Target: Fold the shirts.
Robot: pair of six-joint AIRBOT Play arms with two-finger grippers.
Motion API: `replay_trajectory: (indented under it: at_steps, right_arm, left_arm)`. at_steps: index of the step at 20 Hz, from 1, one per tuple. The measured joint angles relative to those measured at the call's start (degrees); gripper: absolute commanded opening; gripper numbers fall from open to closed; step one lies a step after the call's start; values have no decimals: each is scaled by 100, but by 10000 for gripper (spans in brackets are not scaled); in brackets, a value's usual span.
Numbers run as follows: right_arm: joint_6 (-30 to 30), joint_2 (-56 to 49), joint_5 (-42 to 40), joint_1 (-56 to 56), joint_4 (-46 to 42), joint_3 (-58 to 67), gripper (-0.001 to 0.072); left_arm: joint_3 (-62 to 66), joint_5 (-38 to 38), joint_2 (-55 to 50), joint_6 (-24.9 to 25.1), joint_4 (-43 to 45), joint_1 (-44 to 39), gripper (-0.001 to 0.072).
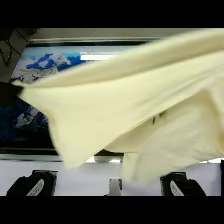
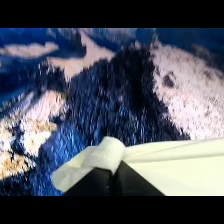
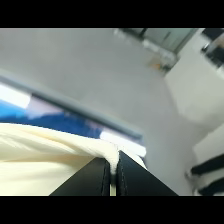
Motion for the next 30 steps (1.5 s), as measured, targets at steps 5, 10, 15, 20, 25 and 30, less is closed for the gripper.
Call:
replay_trajectory:
  at_steps: [5,10,15,20,25,30]
  right_arm:
    - [-42,-1322,817,0,170,-1255,30]
    - [275,-2538,455,0,737,-2253,29]
    - [367,-3025,369,0,1491,-2465,29]
    - [249,-3128,564,-2,1696,-2511,29]
    - [140,-3152,669,-2,1753,-2518,29]
    - [109,-3154,667,-2,1773,-2520,29]
  left_arm:
    - [-2898,1357,-122,22,-459,-107,35]
    - [-4229,3115,-778,35,-1410,-131,35]
    - [-3886,3764,-1663,85,-1705,-105,720]
    - [-3110,2208,-2363,420,-1451,201,720]
    - [-3491,1611,-1777,94,-1360,-13,713]
    - [-4334,2492,-1705,-494,-1891,-920,711]
